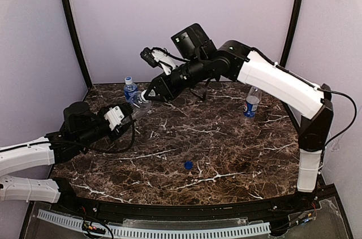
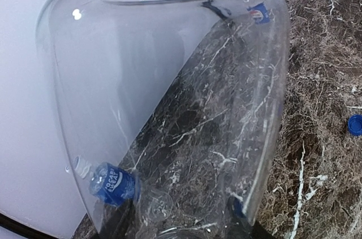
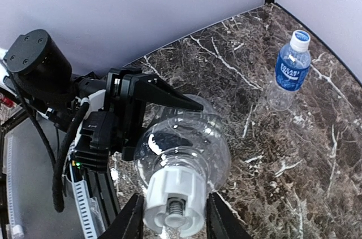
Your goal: Unscrew the bottle caps
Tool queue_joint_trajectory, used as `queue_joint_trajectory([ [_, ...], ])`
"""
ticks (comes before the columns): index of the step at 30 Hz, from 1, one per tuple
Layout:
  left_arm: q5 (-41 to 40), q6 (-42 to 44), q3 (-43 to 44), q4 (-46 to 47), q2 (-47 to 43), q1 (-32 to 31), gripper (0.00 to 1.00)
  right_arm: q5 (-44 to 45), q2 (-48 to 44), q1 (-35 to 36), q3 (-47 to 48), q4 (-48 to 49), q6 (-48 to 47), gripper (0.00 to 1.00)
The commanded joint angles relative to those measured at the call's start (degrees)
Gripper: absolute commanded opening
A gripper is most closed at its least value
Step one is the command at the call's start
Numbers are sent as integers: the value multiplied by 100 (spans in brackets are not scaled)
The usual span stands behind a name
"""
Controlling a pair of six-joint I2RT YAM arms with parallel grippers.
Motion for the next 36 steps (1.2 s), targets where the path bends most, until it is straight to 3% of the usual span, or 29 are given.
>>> queue_joint_trajectory([
  [1, 4, 46, -83, 122, -16, -4, 19, -85, 201, 35, 204, -24, 16, 30],
  [6, 60, 35, -82, 107, -30, -9, 18, -255, 374, 30, 350, -140, -75, 28],
  [10, 99, 29, -61, 38, -35, -9, 17, -340, 436, 34, 425, -323, -309, 0],
  [12, 381, -1, -33, -84, -49, -9, 16, -447, 343, 43, 347, -381, -709, 0],
  [18, 2251, -209, 187, -1262, -114, -9, 15, -473, -437, 610, -752, -333, -3773, 0],
  [25, 3791, -235, 433, -2413, -88, -9, 16, 1037, -862, 1220, -1769, -315, -6785, 0],
  [29, 3953, -147, 490, -2816, -90, -9, 15, 1621, -943, 1308, -1848, -182, -7905, 0],
  [36, 3877, 10, 508, -2989, -118, -9, 15, 2609, -1454, 1454, -2850, 1402, -9760, 0],
])
